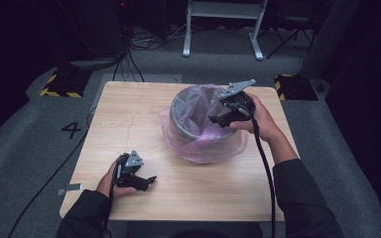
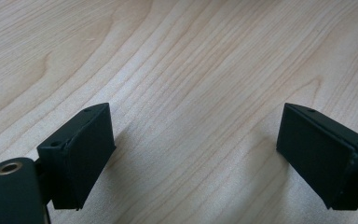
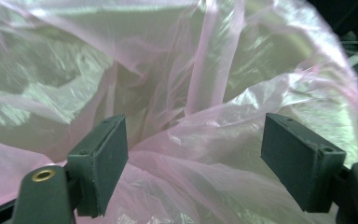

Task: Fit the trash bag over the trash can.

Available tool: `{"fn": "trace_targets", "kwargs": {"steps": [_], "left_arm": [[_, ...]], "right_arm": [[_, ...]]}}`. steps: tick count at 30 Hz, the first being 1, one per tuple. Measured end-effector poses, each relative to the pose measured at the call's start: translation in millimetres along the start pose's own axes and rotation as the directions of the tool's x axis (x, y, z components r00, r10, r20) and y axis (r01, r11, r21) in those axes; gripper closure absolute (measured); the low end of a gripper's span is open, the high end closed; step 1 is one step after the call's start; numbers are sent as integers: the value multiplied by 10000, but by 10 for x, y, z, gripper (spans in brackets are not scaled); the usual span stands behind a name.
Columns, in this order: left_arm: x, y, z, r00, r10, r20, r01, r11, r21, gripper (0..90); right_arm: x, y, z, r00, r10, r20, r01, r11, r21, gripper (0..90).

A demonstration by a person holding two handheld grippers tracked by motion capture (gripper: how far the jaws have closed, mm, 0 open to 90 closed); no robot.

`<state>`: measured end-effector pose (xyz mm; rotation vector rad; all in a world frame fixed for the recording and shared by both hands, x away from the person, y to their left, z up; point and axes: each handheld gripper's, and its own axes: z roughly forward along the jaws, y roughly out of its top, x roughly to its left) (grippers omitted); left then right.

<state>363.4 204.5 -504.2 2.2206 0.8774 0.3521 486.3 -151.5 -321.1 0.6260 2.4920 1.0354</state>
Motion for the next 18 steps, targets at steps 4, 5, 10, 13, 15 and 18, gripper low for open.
{"fn": "trace_targets", "kwargs": {"steps": [4, 5, 10, 13, 15, 18], "left_arm": [[0, 0, 0, 10000, -1, 0, 1, 10000, 0, 110], [0, 0, 0, 10000, 0, -2, 0, 10000, -1, 110], [0, 0, 0, 10000, -1, -1, 1, 10000, -1, 110], [-1, 0, 2, 10000, -10, -8, 10, 10000, -11, 110], [0, 1, 2, 10000, 1, -11, -1, 10000, -9, 110], [-1, 1, 2, 10000, -1, -32, 1, 10000, -18, 110]], "right_arm": [[30, -32, -131, 9999, 130, 108, -123, 9976, -682, 244], [34, -41, -161, 9997, 216, 101, -206, 9960, -871, 253], [59, -115, -326, 9989, 458, 138, -437, 9908, -1285, 240], [105, -173, -438, 9986, 308, 438, -241, 9888, -1474, 238], [144, -216, -529, 9986, 277, 451, -193, 9841, -1767, 237], [202, -284, -632, 9975, 261, 655, -134, 9821, -1878, 221]]}}
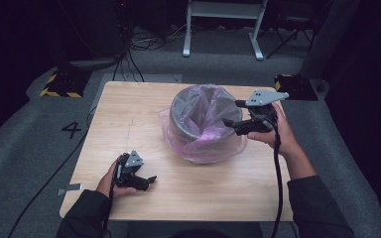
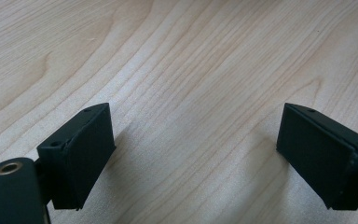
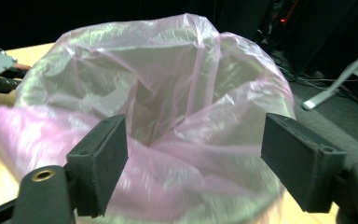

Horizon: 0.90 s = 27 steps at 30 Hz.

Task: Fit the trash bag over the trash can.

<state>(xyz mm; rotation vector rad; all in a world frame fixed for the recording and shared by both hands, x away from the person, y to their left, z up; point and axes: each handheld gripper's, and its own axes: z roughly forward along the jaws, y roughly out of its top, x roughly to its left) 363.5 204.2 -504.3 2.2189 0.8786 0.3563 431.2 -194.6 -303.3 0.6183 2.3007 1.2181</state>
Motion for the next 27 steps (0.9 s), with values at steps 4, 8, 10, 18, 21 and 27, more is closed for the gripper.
{"fn": "trace_targets", "kwargs": {"steps": [4, 8, 10, 18, 21, 27], "left_arm": [[0, 0, 0, 10000, -5, -4, 5, 10000, 2, 110], [0, 0, 0, 10000, 1, -2, -1, 10000, 3, 110], [0, 0, 0, 10000, -2, -1, 2, 10000, 2, 110], [0, 0, 0, 10000, 1, -3, -1, 10000, 3, 110], [0, 0, 0, 10000, 1, -3, -1, 10000, 4, 110], [-2, 0, 1, 10000, -36, 5, 36, 10000, -5, 110]], "right_arm": [[49, -57, -134, 10000, -75, 36, 76, 9997, -234, 217], [92, -89, -223, 9999, -172, 3, 172, 9994, -284, 208], [107, -101, -252, 9998, -196, -77, 193, 9993, -336, 202], [167, -139, -312, 9994, -346, -45, 344, 9991, -245, 196], [184, -154, -328, 9992, -390, -75, 388, 9990, -220, 196], [215, -211, -356, 9986, -509, -133, 507, 9987, -111, 188]]}}
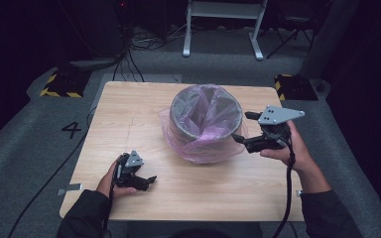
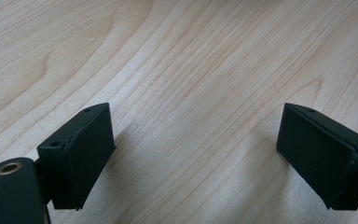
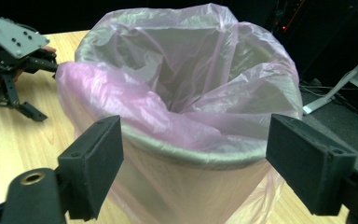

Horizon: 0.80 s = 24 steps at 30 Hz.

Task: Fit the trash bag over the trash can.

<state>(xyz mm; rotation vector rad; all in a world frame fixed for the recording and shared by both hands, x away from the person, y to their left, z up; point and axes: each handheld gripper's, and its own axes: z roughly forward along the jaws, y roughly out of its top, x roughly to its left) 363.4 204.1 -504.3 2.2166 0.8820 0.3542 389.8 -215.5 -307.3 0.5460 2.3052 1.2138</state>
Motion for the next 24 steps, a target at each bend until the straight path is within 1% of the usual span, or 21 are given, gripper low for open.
{"fn": "trace_targets", "kwargs": {"steps": [9, 18, 24], "left_arm": [[1, 1, -1, 10000, 22, -16, -22, 10000, 8, 110], [0, 1, -1, 10000, 12, -17, -12, 10000, 14, 110], [-1, 0, 0, 10000, -9, -11, 9, 10000, 3, 110]], "right_arm": [[43, -80, -14, 9992, -348, 171, 341, 9987, 378, 180], [55, -205, 11, 9991, -381, 195, 365, 9964, 767, 179], [51, -283, 17, 9990, -356, 268, 329, 9951, 931, 179]]}}
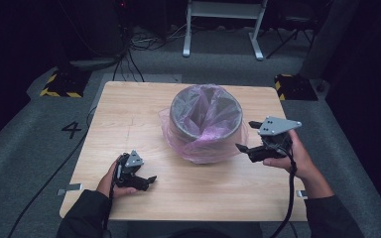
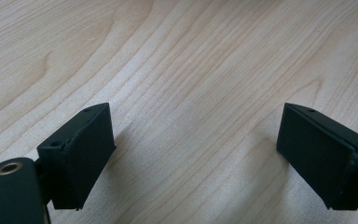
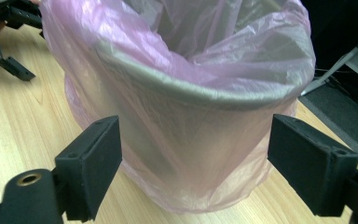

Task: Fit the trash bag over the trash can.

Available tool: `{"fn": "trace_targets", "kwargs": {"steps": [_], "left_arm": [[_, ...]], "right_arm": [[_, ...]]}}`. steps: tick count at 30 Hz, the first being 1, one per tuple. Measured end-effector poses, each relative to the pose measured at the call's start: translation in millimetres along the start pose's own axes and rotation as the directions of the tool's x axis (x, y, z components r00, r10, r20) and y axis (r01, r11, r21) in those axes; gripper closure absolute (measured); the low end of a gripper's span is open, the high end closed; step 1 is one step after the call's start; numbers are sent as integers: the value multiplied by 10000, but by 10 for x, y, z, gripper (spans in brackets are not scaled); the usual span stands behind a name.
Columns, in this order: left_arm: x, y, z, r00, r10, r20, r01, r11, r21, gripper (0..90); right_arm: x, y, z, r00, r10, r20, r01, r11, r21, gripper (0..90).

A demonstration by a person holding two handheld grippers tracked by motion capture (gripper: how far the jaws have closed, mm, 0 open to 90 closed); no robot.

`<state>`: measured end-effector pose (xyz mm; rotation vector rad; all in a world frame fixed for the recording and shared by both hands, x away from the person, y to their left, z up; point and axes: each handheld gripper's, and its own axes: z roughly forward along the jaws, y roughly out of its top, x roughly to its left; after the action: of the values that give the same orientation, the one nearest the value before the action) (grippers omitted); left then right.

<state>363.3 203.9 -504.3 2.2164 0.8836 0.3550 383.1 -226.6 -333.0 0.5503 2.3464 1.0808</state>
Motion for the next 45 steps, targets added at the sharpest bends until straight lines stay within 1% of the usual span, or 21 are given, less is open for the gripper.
{"fn": "trace_targets", "kwargs": {"steps": [6, 10, 15, 29, 31, 33, 37, 41, 45], "left_arm": [[2, 1, -1, 10000, 24, -13, -24, 10000, 10, 110], [1, 0, -1, 10000, 17, -11, -17, 10000, 10, 110], [1, 0, -1, 10000, 14, -12, -14, 10000, 8, 110], [1, 0, -1, 10000, 21, -14, -21, 10000, 4, 110], [1, 0, -1, 10000, 21, -14, -21, 10000, 5, 110], [1, 0, 0, 10000, 13, -14, -13, 10000, 3, 110], [1, 0, 0, 10000, 12, -12, -12, 10000, 4, 110], [1, 0, -1, 10000, 16, -13, -16, 10000, 6, 110], [1, 0, -1, 10000, 15, -17, -15, 10000, 4, 110]], "right_arm": [[5, -76, 13, 10000, 35, 9, -35, 9998, 182, 180], [11, -130, 33, 9999, 95, 99, -98, 9996, 256, 184], [36, -205, 71, 10000, 52, 3, -52, 9984, 562, 183], [86, -373, 149, 9998, -87, 160, 68, 9932, 1163, 183], [94, -406, 165, 9999, -71, 101, 58, 9926, 1213, 183], [103, -438, 186, 9999, -59, 153, 38, 9908, 1354, 183], [117, -512, 221, 9995, -199, 233, 160, 9878, 1550, 183], [121, -590, 249, 9996, -99, 266, 52, 9850, 1727, 183], [113, -676, 269, 9993, -131, 360, 58, 9803, 1973, 183]]}}
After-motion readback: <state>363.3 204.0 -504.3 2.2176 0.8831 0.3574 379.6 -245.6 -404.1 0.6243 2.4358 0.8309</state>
